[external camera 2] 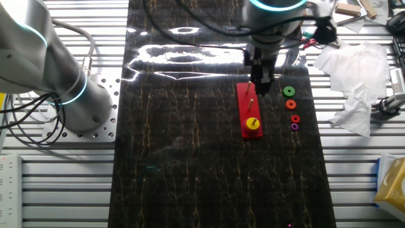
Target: Take out one Hanoi block and throw it aside
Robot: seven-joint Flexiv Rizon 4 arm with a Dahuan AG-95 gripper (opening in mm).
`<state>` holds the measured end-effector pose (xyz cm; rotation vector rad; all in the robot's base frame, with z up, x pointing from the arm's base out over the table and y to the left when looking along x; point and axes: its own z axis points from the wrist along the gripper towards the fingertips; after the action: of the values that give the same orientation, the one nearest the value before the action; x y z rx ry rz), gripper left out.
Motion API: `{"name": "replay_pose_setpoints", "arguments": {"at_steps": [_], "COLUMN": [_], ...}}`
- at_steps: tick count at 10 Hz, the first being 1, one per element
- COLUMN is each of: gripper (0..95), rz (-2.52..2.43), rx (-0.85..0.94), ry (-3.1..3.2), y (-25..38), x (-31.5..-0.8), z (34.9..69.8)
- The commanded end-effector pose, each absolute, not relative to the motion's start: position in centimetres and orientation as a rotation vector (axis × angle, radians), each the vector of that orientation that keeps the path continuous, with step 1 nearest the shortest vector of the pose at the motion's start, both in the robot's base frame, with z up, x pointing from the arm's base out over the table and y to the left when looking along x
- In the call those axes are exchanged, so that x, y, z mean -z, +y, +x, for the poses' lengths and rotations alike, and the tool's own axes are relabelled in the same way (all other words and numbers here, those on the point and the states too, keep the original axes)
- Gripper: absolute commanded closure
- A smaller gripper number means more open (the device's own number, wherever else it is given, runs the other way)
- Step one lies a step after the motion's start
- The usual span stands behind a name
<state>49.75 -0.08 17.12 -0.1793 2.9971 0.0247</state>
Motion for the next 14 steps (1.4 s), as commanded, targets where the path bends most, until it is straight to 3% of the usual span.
{"name": "replay_pose_setpoints", "arguments": {"at_steps": [1, 14], "gripper": [95.0, 95.0], "rz": [-0.212, -0.172], "rx": [-0.033, -0.03], "ry": [2.969, 2.965], "y": [0.02, 0.06], "x": [-17.05, -17.4], "z": [49.99, 50.51]}}
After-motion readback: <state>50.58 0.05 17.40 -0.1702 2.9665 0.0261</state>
